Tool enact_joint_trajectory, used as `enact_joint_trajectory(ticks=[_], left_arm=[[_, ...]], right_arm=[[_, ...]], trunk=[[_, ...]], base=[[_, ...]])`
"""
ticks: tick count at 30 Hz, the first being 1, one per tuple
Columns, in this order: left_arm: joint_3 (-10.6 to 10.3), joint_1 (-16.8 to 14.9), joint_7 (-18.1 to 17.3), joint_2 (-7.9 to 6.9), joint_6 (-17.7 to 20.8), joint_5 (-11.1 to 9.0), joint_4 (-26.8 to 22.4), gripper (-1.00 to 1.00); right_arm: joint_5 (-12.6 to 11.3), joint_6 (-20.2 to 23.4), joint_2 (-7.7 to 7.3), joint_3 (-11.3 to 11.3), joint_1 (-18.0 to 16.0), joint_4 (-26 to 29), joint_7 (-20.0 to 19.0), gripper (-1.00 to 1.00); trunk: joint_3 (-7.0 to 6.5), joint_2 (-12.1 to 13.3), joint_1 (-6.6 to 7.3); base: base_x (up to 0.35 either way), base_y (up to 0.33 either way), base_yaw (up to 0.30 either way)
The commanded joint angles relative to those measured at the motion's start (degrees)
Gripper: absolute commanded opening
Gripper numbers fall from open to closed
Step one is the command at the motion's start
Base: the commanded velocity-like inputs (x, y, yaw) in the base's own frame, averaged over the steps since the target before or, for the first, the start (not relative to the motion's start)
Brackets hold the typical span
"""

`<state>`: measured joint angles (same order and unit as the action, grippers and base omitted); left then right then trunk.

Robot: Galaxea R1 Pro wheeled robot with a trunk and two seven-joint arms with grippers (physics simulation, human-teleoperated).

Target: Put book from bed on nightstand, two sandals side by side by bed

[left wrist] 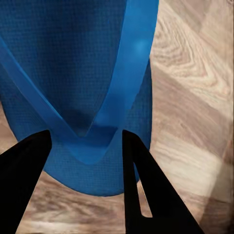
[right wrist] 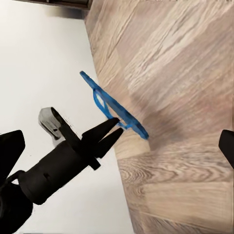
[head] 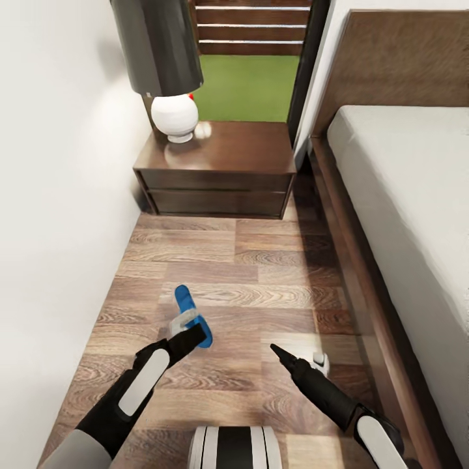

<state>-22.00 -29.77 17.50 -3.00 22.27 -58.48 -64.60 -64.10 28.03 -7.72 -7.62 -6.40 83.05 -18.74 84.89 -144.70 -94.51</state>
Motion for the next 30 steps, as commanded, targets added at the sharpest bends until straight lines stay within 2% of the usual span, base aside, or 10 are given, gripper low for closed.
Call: enact_joint_trajectory(ticks=[1,3,6,8,11,13,15,17,24,30], left_arm=[[-0.9,0.0,0.3,-0.18,4.0,1.4,-2.5,-1.00],[-1.2,0.0,-0.5,-0.54,6.8,2.2,-4.1,-1.00],[-1.4,0.0,-5.1,-2.33,8.3,2.6,-5.1,-1.00],[-1.5,0.0,-12.0,-5.49,8.6,2.7,-5.3,-1.00],[-1.5,0.0,-18.5,-8.00,8.7,2.8,-5.3,-1.00],[-1.6,0.0,-25.2,-9.86,8.6,4.1,-5.3,-1.00],[-1.7,0.0,-26.6,-10.04,8.6,5.7,-5.3,-1.00],[-1.7,0.0,-26.9,-9.96,8.6,6.2,-5.2,-1.00],[-1.7,0.0,-27.0,-9.03,8.6,6.4,-5.1,-1.00],[-1.7,0.0,-27.2,-8.79,8.9,6.3,-5.0,-1.00]], right_arm=[[1.2,0.2,-0.02,0.0,0.0,0.0,0.0,1.00],[2.6,0.2,-0.02,0.0,0.0,0.0,0.0,1.00],[3.7,0.2,-0.04,0.0,0.0,0.0,0.0,1.00],[3.9,0.2,-0.08,0.0,0.0,0.0,0.0,1.00],[4.0,0.2,-0.09,0.0,0.0,0.0,0.0,1.00],[4.1,0.2,-0.10,0.1,0.0,0.0,0.0,1.00],[4.1,0.2,-0.10,0.2,0.0,0.0,0.0,1.00],[4.1,0.2,-0.10,0.3,0.0,0.0,0.0,1.00],[4.1,0.2,-0.11,0.4,0.0,0.0,-0.2,1.00],[4.1,0.2,-0.11,0.4,0.0,0.1,-0.3,1.00]], trunk=[[-0.19,0.0,0.03],[-0.63,0.0,0.08],[-1.30,0.1,0.16],[-1.74,0.1,0.21],[-2.41,0.1,0.29],[-2.41,0.1,0.29],[-2.41,0.1,0.29],[-2.85,0.2,0.34],[-4.40,0.3,0.52],[-5.73,0.3,0.67]], base=[[0.000,0.000,0.000],[0.000,0.000,0.000],[0.000,0.000,0.000],[0.000,0.000,0.000],[0.000,0.000,0.000],[0.000,0.000,0.000],[0.000,0.000,0.000],[0.000,0.000,0.000],[0.000,0.000,0.000],[0.000,0.000,0.000]])
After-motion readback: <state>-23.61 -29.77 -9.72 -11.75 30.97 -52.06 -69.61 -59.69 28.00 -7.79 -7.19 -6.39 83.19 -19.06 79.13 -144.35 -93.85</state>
